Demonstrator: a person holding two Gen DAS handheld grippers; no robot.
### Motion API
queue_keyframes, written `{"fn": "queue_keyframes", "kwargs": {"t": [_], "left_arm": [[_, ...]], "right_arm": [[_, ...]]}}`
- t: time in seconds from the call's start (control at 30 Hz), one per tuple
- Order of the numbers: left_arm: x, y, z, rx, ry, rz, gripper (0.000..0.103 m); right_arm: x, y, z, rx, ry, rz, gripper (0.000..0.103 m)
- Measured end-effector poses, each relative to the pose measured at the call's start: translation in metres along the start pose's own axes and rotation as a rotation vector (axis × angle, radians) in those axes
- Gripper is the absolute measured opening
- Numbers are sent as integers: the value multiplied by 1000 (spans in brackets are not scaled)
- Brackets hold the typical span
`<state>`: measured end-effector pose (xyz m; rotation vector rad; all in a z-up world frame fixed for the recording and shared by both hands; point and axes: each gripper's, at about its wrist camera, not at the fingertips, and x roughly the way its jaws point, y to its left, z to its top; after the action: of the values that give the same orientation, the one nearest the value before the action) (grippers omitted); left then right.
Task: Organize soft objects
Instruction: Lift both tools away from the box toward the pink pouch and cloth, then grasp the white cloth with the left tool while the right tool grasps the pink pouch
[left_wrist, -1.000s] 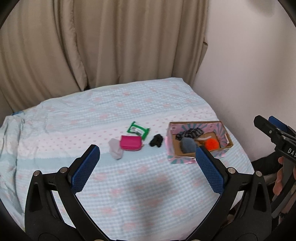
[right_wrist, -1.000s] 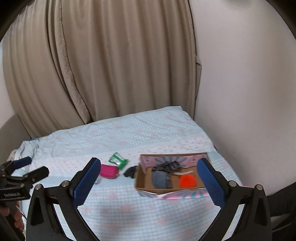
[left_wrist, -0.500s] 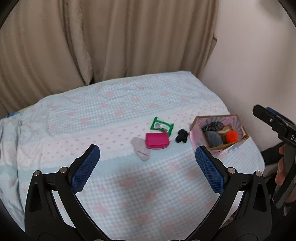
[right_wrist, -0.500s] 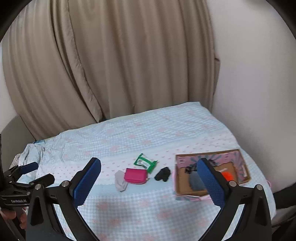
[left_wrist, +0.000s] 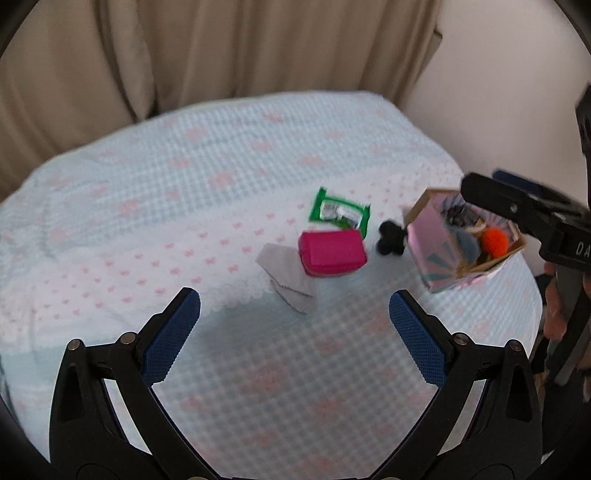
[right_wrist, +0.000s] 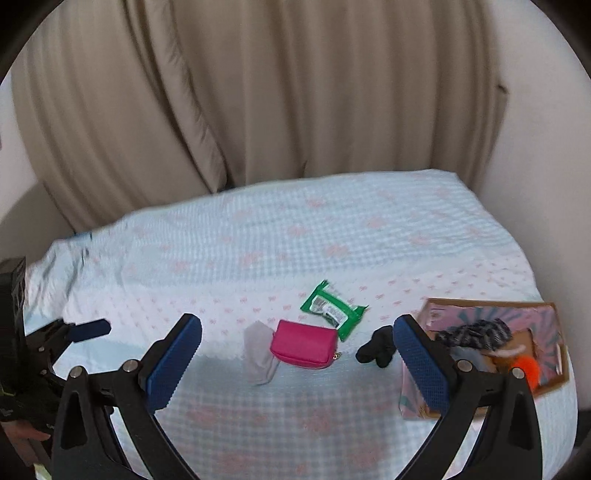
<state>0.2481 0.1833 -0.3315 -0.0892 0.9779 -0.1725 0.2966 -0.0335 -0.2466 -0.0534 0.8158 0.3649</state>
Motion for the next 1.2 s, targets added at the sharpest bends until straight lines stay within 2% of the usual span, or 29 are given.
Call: {"fn": "queue_keyframes", "kwargs": {"t": [0.33, 0.47, 0.63, 0.7, 0.83, 0.93, 1.0, 1.1, 1.17, 1.2], "left_arm": [[131, 9, -12, 66, 75, -40, 101], [177, 7, -19, 95, 99, -54, 96], [210, 0, -26, 161, 111, -60, 91], [218, -1, -28, 190, 111, -62, 88], [225, -7, -31, 277, 91, -51, 87], [224, -7, -33, 328, 73, -57, 84], [224, -5, -34, 330, 69, -59, 80], [224, 0, -31, 301, 65, -49, 66], [222, 5, -27, 262, 65, -48, 46], [222, 8, -24, 247, 66, -49, 41]], "right_arm": [[130, -10, -12, -262, 203, 78, 103], [175, -3, -20, -413, 291, 143, 103], [214, 14, -36, -632, 380, 216, 102], [228, 21, -47, -721, 413, 234, 95], [249, 28, -65, -846, 475, 257, 87], [260, 29, -72, -896, 516, 268, 86], [268, 27, -78, -928, 555, 269, 84], [271, 25, -82, -926, 572, 269, 78], [270, 25, -82, -902, 566, 263, 73], [269, 25, -82, -891, 560, 257, 70]]}}
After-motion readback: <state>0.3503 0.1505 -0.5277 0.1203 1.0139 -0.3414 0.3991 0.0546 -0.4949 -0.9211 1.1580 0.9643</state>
